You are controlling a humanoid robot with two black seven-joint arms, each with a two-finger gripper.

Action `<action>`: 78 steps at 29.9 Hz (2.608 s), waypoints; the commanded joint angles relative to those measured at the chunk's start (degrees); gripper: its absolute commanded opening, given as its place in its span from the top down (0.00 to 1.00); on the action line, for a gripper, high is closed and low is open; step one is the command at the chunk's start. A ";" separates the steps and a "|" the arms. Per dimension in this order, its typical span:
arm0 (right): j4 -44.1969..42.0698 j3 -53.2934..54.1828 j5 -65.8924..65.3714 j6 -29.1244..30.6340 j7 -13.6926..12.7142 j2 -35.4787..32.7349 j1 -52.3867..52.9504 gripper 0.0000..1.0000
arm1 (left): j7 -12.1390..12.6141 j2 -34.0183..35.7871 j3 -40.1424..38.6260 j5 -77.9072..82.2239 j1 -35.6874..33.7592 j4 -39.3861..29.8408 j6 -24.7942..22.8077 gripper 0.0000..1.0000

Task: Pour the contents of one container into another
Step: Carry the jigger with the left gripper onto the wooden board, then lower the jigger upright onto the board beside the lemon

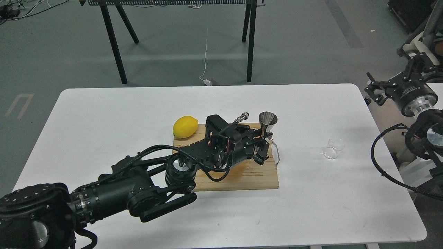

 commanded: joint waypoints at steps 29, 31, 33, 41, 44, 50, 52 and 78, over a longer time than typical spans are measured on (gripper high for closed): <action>0.00 -0.14 -0.09 0.01 0.09 0.07 0.00 0.01 | -1.81 -1.27 3.54 -0.01 4.60 16.76 14.00 1.00; 0.00 -0.14 -0.09 0.01 0.09 -0.02 0.00 0.01 | -1.89 -1.27 3.45 -0.01 4.60 17.29 14.00 1.00; 0.00 -0.14 -0.09 0.01 0.09 -0.02 0.00 0.01 | -2.16 -1.27 3.45 -0.01 4.69 17.82 14.00 0.99; 0.00 -0.14 -0.09 0.01 0.09 -0.02 -0.09 0.01 | -2.25 -1.27 3.45 -0.01 5.48 18.79 14.00 0.91; 0.00 -0.14 -0.18 0.01 0.09 -0.02 -0.09 0.01 | -2.25 -1.27 3.54 -0.01 5.48 19.05 14.00 0.84; 0.00 -0.14 -0.18 0.01 0.09 -0.02 -0.09 0.01 | -2.60 -1.27 3.54 -0.01 5.48 19.05 14.00 0.71; 0.00 -0.14 -0.09 0.01 0.09 -0.02 -0.09 0.01 | -2.69 -1.27 3.54 -0.01 5.74 19.05 14.00 0.67; 0.00 -0.14 -0.18 0.09 0.09 -0.11 -0.09 0.01 | -3.39 -1.27 3.63 -0.01 6.18 18.96 15.15 0.10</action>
